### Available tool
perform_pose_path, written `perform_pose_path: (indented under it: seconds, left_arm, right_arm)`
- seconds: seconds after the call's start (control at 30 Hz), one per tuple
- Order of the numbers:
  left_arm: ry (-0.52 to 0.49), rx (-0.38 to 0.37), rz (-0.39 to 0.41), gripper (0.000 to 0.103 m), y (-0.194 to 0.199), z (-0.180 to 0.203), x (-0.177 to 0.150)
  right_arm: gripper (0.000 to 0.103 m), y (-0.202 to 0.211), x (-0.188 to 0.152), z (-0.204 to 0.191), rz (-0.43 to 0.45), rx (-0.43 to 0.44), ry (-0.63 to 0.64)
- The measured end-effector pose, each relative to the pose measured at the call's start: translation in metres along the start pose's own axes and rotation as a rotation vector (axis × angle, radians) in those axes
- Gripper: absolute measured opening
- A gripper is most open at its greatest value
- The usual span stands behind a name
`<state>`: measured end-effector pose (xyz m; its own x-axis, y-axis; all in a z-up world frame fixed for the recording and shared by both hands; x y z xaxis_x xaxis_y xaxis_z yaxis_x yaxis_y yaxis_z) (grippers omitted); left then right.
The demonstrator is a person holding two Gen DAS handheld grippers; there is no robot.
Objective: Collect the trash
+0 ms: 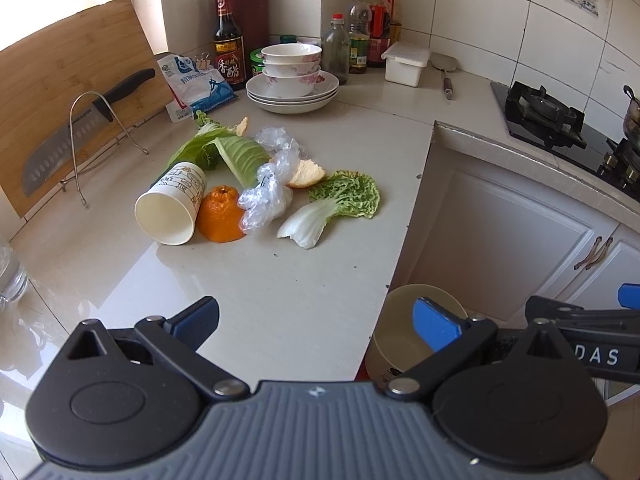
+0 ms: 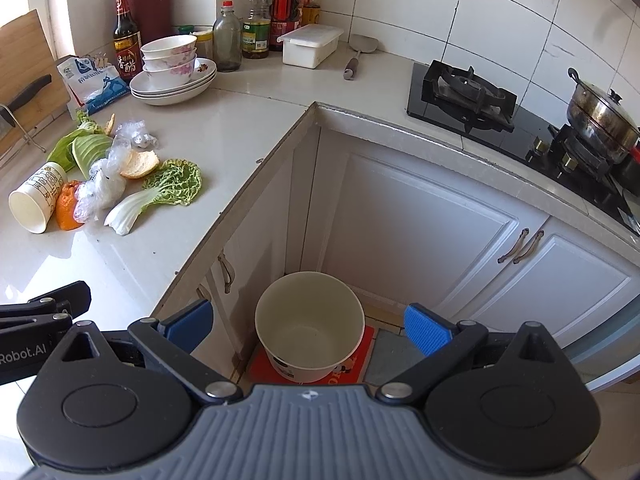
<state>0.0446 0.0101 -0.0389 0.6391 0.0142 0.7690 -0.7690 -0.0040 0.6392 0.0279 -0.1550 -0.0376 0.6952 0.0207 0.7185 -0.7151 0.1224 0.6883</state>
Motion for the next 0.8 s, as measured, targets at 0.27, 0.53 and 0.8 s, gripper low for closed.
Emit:
perform_pose_path:
  seconds: [0.27, 0.53, 0.8]
  left_arm:
    - [-0.001, 0.000, 0.000, 0.103, 0.0001, 0.0001, 0.0001]
    - [0.000, 0.000, 0.001, 0.103, 0.0000, 0.0003, 0.0007]
    - [-0.001, 0.001, 0.001, 0.103, 0.0002, 0.0006, 0.0011]
  right_arm:
    - [0.103, 0.0002, 0.0003, 0.0004, 0.000, 0.000, 0.000]
    - [0.103, 0.0009, 0.0006, 0.0008, 0.001, -0.001, 0.000]
    - [0.103, 0.0011, 0.0011, 0.0016, 0.003, -0.001, -0.001]
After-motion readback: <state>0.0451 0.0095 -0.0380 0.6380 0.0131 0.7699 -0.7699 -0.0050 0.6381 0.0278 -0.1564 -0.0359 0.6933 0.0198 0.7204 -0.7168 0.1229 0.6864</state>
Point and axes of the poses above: each gripper's, at about its wrist camera, not at the fingertips, and y roughly against the way its jaws point, z to its right, x to its top, the point moved 6 cm from there along -y, roughly the way its jaws point, and after that the axes turned 9 degrees about z, right-handed, at the moved point
